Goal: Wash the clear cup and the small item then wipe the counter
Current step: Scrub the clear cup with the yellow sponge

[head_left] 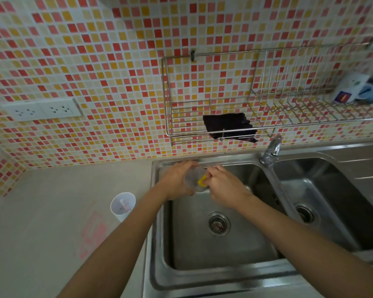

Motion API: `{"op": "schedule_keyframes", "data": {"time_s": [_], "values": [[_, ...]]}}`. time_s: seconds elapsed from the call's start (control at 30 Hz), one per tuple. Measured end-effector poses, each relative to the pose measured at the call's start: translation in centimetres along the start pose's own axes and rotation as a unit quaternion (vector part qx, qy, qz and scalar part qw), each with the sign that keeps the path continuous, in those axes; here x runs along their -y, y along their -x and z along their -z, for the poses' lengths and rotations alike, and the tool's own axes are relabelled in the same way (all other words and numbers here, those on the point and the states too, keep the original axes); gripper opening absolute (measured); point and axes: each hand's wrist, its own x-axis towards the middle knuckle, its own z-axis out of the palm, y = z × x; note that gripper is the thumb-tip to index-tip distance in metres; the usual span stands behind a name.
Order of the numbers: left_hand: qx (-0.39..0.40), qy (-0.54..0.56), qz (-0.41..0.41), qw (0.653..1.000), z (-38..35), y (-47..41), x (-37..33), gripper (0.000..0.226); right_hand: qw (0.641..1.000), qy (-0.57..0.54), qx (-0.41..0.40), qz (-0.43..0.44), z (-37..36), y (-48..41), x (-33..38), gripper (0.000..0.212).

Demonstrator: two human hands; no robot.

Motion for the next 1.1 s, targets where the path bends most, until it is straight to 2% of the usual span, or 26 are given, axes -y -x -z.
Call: {"op": "schedule_keyframes", "data": {"time_s": [0.2, 0.37, 0.5, 0.63, 0.77, 0.87, 0.97, 1.03, 1.1], "values": [[0.017, 0.009, -0.014, 1.0, 0.4, -1.1, 0.1, 0.082, 0.998, 0.003, -0.054, -0.007, -0.5, -0.5, -0.5, 0.028], [0.029, -0.009, -0.011, 0.999, 0.5, -1.3, 1.3, 0.084, 0.994, -0.11, 0.003, -0.012, -0.6, -0.8, -1.1, 0.03], [0.014, 0.019, 0.0, 1.0, 0.3, -1.6, 1.4, 0.081, 0.993, -0.106, -0.025, -0.048, -0.9, -0.9, -2.0, 0.036], [0.025, 0.001, 0.008, 1.0, 0.0, -1.8, 2.1, 0.084, 0.986, -0.162, -0.026, -0.005, -1.9, -0.1, -1.2, 0.029], [0.007, 0.015, 0.014, 1.0, -0.4, -1.7, 2.1, 0.084, 0.982, -0.161, -0.078, -0.061, -1.8, -0.5, -2.1, 0.027], [-0.015, 0.048, 0.023, 0.998, -0.3, -1.7, 1.9, 0.083, 0.937, -0.295, -0.116, -0.144, -0.6, -0.7, -2.3, 0.026], [-0.032, 0.067, 0.038, 0.997, -0.1, -1.6, 2.0, 0.085, 0.843, -0.455, -0.162, -0.236, 1.6, -0.8, -2.4, 0.025], [-0.038, 0.071, 0.044, 0.996, -0.1, -1.6, 2.1, 0.087, 0.783, -0.528, -0.207, -0.255, 3.7, -1.0, -2.1, 0.029], [-0.044, 0.076, 0.05, 0.995, -0.1, -1.6, 2.1, 0.088, 0.77, -0.535, -0.26, -0.229, 6.0, -1.3, -1.7, 0.027]]}}
